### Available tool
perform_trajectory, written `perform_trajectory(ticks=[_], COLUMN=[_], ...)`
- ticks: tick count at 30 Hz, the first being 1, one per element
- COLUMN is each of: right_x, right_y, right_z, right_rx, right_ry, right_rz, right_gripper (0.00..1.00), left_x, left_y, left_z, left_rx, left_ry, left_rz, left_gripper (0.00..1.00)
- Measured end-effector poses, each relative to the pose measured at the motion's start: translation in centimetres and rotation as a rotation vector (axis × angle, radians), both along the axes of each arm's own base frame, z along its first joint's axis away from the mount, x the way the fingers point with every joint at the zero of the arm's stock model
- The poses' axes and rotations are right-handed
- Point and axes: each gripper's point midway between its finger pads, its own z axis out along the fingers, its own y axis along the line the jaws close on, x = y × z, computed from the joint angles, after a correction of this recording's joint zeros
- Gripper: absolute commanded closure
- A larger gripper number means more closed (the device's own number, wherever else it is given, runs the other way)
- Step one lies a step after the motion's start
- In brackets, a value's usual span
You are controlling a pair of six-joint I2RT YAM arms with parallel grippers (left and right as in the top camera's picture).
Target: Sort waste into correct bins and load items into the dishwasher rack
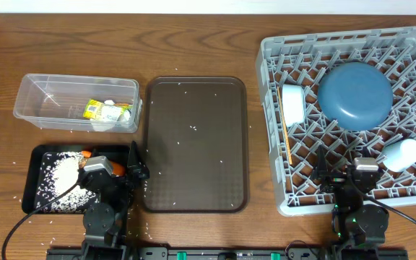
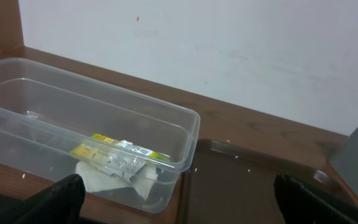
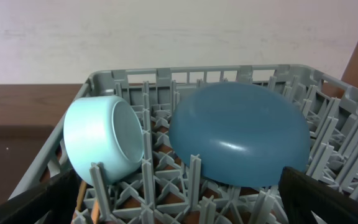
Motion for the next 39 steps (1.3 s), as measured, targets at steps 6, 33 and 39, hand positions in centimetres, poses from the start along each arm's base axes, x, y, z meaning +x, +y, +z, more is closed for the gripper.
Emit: perform_trajectory(ticks=[6,33,39], right_x=[0.0,0.0,0.0], right_y=[0.0,0.0,0.0], right_z=[0.0,0.01,0.01], right_rx=[0.0,0.0,0.0], right_ry=[0.0,0.0,0.0], right_rz=[0.0,0.0,0.0], right_gripper=[0.01,0.01,0.01], left_x=[-0.02,-0.06,-0.06], left_y=[-0.1,-0.16,-0.16], left_z=[-0.24,-0.31,-0.31], left_rx=[0.001,0.001,0.001], left_ry=[0.012,0.018,0.019], left_rz=[-0.006,-0.01,-0.01], left_gripper=[0.02,0.02,0.02])
